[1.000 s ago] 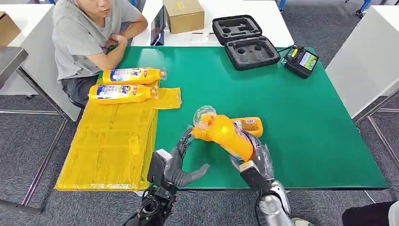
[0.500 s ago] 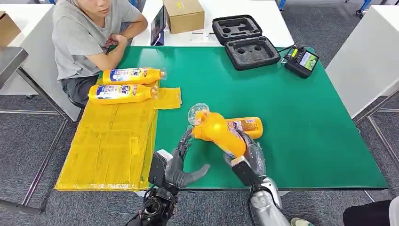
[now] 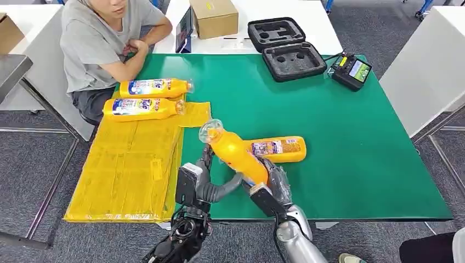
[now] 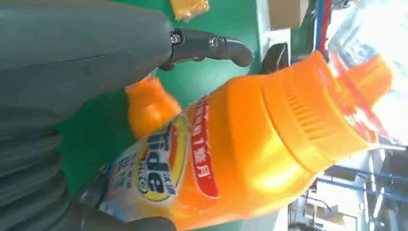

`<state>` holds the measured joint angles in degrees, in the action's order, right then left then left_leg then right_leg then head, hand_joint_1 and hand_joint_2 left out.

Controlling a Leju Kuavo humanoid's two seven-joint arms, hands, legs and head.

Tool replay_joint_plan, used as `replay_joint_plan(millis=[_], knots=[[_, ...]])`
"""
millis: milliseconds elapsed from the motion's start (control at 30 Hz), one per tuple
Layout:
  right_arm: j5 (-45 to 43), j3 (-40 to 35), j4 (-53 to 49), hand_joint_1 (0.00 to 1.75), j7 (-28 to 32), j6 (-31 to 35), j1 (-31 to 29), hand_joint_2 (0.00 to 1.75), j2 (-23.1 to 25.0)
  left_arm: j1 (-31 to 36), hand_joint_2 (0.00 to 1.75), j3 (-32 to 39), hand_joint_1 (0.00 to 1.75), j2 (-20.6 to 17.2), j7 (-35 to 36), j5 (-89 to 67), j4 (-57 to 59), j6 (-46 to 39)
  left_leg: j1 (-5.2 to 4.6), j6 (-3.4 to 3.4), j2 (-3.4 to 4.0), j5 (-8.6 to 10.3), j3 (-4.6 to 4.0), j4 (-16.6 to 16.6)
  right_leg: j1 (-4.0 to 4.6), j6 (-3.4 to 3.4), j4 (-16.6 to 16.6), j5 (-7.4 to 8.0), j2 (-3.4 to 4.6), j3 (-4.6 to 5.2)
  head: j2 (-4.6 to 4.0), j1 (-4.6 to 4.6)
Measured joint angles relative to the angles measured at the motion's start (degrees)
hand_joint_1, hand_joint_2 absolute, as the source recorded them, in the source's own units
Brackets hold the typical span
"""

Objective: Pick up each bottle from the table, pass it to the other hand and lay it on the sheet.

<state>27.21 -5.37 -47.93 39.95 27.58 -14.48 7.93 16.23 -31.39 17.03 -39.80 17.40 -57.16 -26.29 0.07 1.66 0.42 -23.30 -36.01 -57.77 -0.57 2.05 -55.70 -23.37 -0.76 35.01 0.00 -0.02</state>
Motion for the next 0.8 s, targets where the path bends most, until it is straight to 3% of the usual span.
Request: replay_joint_plan(millis=[433,733,767,800], knots=[[-2.5,-4.4,1.4,1.75,0.0,1.6,-0.9,1.75,0.0,1.0,1.75,0.5,0.00,0.9,-0.2,0.9,3.1,2.0,0.00,0.00,0.00,0.00,0.00,0.0,0.00,0.00,0.0,0.00,0.01,0.00,0.00,0.00],[-0.8,-6.5,2.4,1.64,0.0,4.2,-2.2,1.75,0.0,1.3,1.75,0.1,0.00,1.2,2.4,5.1,4.9,5.9,0.00,0.00,0.00,0.00,0.00,0.0,0.00,0.00,0.0,0.00,0.00,0.00,0.00,0.00],[-0.6,-6.8,2.6,1.64,0.0,4.3,-2.4,1.75,0.0,1.3,1.75,0.1,0.17,1.2,2.8,5.6,5.1,6.2,0.00,0.00,0.00,0.00,0.00,0.0,0.00,0.00,0.0,0.00,0.00,0.00,0.00,0.00],[-0.5,-7.0,2.8,1.54,0.0,4.3,-2.5,1.75,0.0,1.3,1.75,0.2,1.59,1.2,3.0,5.8,5.2,6.3,0.00,0.00,0.00,0.00,0.00,0.0,0.00,0.00,0.0,0.00,0.00,0.00,0.00,0.00]])
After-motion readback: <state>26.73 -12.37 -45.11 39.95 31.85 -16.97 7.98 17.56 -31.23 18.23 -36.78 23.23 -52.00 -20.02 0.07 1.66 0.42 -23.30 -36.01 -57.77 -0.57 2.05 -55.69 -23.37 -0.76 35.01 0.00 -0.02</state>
